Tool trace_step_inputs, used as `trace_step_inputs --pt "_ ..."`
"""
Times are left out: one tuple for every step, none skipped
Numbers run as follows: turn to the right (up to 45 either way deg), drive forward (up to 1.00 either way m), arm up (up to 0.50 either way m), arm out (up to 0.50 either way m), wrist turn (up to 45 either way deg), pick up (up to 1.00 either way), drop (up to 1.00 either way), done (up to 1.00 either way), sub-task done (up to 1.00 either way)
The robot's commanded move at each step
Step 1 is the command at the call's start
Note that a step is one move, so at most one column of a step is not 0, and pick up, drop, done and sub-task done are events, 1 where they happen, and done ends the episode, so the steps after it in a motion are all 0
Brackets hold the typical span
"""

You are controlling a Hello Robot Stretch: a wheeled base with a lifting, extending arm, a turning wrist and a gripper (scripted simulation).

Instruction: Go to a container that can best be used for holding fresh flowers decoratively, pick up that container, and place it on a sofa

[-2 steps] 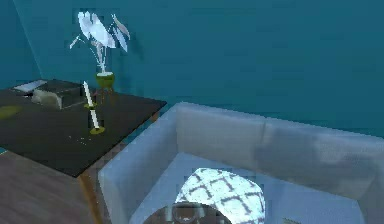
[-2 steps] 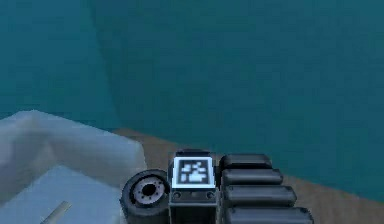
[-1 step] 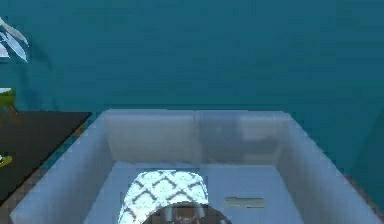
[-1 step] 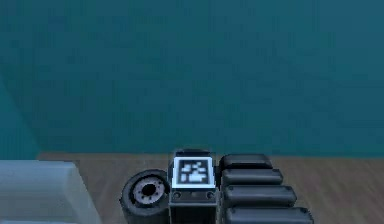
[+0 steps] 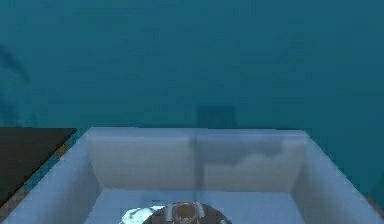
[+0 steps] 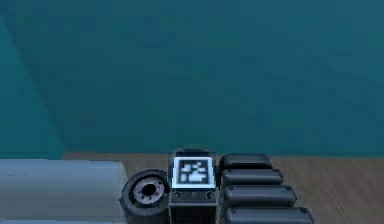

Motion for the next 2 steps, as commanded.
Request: trace_step_inputs --pt "-45.0 0.00 0.00 0.00 0.0 0.00 0.00 0.00 0.00" --pt "-36.0 0.00 0.00 0.00 0.0 0.00 0.00 0.00 0.00"
